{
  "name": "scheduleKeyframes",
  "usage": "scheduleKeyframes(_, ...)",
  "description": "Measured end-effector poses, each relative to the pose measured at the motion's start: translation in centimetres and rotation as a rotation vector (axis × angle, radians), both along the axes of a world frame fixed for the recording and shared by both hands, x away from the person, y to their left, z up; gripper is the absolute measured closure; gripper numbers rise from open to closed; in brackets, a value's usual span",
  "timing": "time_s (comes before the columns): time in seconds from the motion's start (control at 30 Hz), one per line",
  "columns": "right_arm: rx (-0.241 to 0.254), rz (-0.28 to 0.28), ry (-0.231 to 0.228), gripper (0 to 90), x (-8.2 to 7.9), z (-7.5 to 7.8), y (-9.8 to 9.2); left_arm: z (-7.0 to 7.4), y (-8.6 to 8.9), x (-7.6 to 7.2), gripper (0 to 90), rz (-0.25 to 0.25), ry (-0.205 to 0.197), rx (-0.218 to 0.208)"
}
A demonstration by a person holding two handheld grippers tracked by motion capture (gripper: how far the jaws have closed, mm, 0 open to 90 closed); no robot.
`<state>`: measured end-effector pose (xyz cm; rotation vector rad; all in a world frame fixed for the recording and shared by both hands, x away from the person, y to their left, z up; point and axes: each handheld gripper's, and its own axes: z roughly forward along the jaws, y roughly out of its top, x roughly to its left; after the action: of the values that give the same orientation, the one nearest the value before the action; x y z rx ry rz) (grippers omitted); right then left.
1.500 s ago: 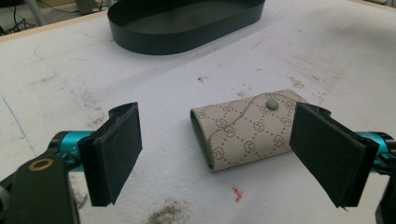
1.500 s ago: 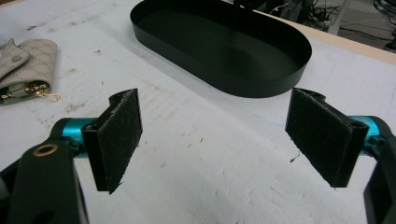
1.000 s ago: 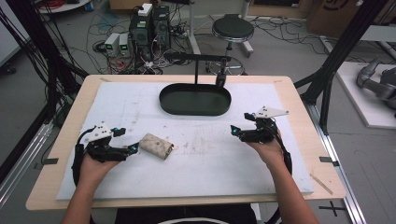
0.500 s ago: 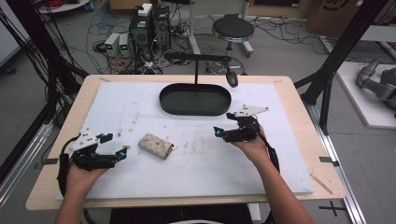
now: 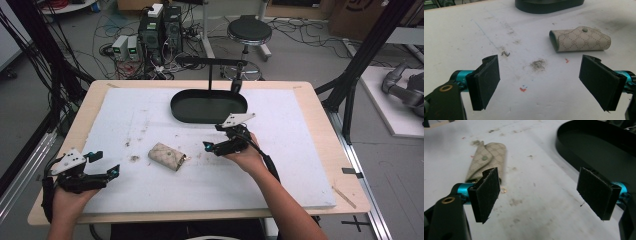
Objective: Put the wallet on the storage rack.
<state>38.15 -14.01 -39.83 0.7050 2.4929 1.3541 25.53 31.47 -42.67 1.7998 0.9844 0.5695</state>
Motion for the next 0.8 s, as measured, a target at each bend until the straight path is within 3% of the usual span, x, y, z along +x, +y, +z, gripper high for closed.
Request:
scheduleKeyframes(0.53, -0.09, 0.123, 0.049, 19.1, -1.1, -2.5, 7.5, 0.0, 0.5, -0.6, 16.9, 0.012, -0.002, -0.008)
scheduleKeyframes(0.8, -0.126, 0.156, 0.075, 18.7, -1.7, -3.7, 9.8, 0.0, 0.4, -0.6, 16.9, 0.008, -0.002, -0.006)
